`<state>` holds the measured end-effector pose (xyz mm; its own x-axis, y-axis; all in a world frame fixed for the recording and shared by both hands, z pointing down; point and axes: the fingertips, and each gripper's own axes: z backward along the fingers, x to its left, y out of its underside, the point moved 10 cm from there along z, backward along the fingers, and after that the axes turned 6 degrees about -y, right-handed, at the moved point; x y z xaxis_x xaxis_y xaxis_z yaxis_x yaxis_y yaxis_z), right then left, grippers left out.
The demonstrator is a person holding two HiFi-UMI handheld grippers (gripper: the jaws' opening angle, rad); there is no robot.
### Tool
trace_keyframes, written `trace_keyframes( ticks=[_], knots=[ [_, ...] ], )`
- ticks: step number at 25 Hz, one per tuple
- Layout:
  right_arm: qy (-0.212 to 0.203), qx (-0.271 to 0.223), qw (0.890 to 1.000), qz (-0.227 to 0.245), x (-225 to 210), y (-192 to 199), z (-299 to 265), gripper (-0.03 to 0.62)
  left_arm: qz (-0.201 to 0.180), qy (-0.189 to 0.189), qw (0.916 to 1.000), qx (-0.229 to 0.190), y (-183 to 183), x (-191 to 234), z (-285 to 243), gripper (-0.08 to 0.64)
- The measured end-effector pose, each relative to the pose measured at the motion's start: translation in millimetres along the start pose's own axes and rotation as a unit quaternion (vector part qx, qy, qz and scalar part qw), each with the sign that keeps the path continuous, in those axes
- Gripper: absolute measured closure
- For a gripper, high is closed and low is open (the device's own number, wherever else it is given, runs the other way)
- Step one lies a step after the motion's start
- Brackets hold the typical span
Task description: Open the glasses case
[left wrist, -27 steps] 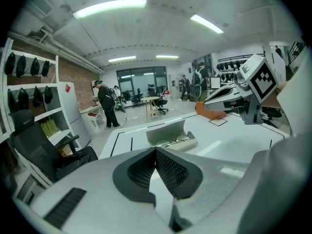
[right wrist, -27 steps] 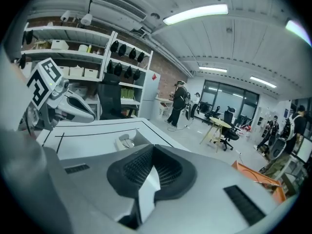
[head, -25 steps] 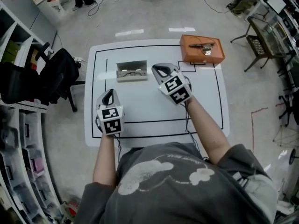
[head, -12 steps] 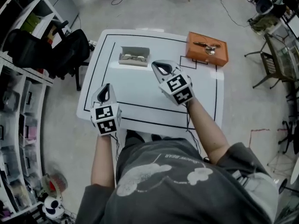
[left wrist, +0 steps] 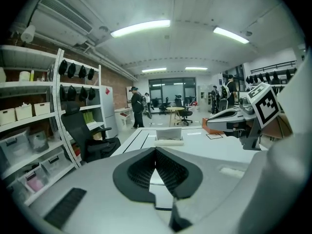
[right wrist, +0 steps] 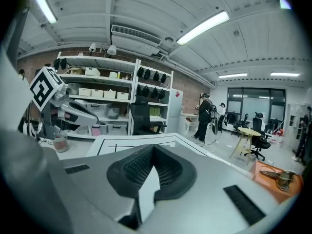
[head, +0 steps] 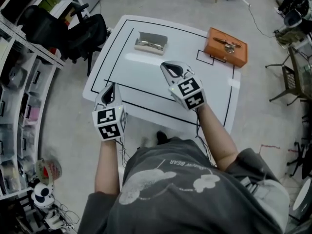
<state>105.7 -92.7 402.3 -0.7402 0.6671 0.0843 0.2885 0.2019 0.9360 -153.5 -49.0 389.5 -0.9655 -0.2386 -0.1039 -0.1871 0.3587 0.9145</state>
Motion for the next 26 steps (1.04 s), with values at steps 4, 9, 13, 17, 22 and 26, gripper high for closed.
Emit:
trace_keyframes(
  ticks=[4,9,13,17,22,26],
  knots=[
    [-0.005,0.005,1.0,0.002,23,1,8,0.592,0.012,-0.003,0.9999,0.0,14,5,25,0.558],
    [-0.007,0.01,1.0,-0.001,63,3,27,0.592,0.03,-0.003,0.9995,0.01,38,12,67,0.558],
    [-0.013,0.011,1.0,-0.003,92,6,45,0.592,0.039,-0.005,0.9991,0.015,57,13,104,0.558],
    [-0.015,0.014,1.0,0.001,129,15,69,0.592,0.048,-0.005,0.9987,0.017,80,10,146,0.558],
    [-0.023,0.018,1.0,0.01,175,20,99,0.592,0.058,-0.007,0.9981,0.02,103,11,194,0.558],
    [-0.028,0.012,0.999,0.016,205,29,125,0.592,0.067,-0.009,0.9975,0.022,120,6,225,0.558]
  ],
)
